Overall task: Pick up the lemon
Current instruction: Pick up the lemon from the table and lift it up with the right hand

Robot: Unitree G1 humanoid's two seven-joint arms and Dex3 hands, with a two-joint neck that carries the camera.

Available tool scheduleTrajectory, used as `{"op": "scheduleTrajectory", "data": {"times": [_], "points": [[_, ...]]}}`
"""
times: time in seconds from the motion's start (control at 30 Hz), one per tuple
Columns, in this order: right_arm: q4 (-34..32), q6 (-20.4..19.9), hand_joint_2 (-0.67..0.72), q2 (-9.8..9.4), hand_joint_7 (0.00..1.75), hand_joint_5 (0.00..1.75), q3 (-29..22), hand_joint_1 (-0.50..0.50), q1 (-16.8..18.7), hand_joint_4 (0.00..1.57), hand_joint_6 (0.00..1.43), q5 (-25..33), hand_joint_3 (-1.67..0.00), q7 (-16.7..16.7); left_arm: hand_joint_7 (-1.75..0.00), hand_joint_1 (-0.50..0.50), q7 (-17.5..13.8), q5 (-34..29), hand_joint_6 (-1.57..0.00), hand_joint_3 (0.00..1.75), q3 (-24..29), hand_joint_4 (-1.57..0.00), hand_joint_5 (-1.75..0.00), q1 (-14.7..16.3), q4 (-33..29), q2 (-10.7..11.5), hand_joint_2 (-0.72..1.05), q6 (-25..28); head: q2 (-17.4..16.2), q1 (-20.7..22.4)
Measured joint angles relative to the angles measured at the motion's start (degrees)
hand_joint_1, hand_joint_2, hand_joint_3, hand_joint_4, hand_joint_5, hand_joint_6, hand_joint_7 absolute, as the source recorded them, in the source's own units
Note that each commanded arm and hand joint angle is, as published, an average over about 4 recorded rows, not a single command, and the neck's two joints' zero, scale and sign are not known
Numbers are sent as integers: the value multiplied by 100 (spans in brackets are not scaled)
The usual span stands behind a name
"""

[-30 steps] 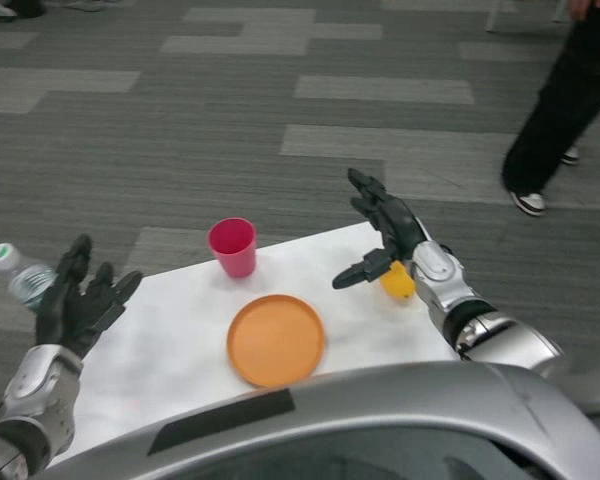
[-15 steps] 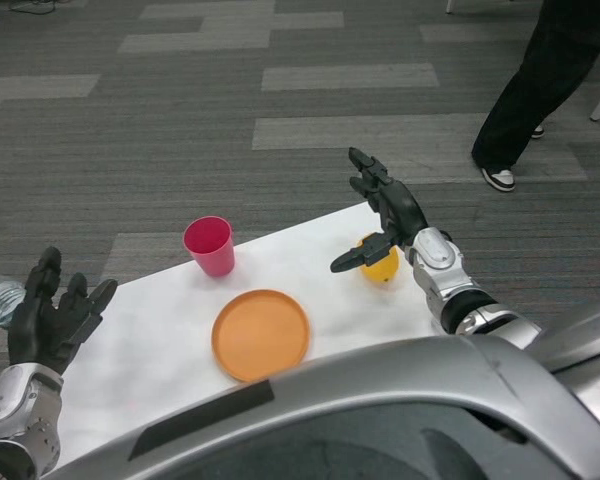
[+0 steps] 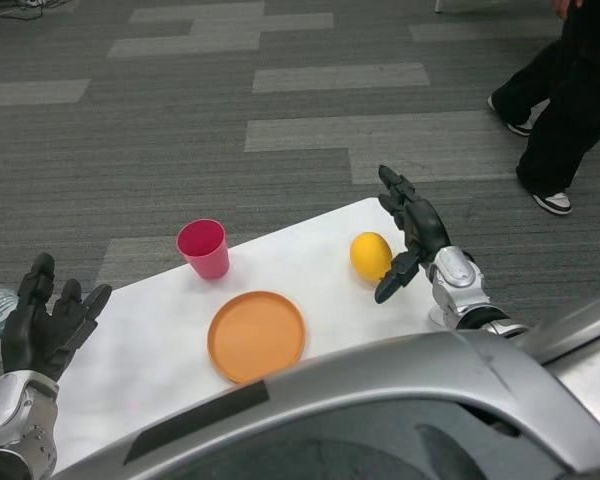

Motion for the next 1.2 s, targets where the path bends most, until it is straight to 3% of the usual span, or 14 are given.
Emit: {"op": "scheduleTrajectory", "data": {"times": [0.53, 0.87, 1.07, 1.2], "points": [[1296, -40, 60, 5, 0, 39, -29, 33, -105, 0, 0, 5, 0, 42, 0, 50, 0, 0, 0, 9, -19, 0, 0, -6, 5, -1, 69, 3, -7, -73], [1731, -43, 55, 1, 0, 48, -25, 30, -421, 0, 0, -97, 0, 5, 0, 50, 0, 0, 0, 9, -19, 0, 0, -6, 5, -1, 69, 3, 20, -107], [1785, -43, 46, 0, 0, 48, -19, 27, -508, 0, 0, -321, 0, -161, 0, 50, 0, 0, 0, 9, -19, 0, 0, -6, 4, -1, 69, 3, 20, -109], [1921, -47, 36, 5, 0, 56, -15, 22, -632, 0, 0, -677, 0, -452, 0, 50, 0, 1, 0, 9, -19, 0, 0, -6, 5, -2, 69, 3, 16, -113]]}}
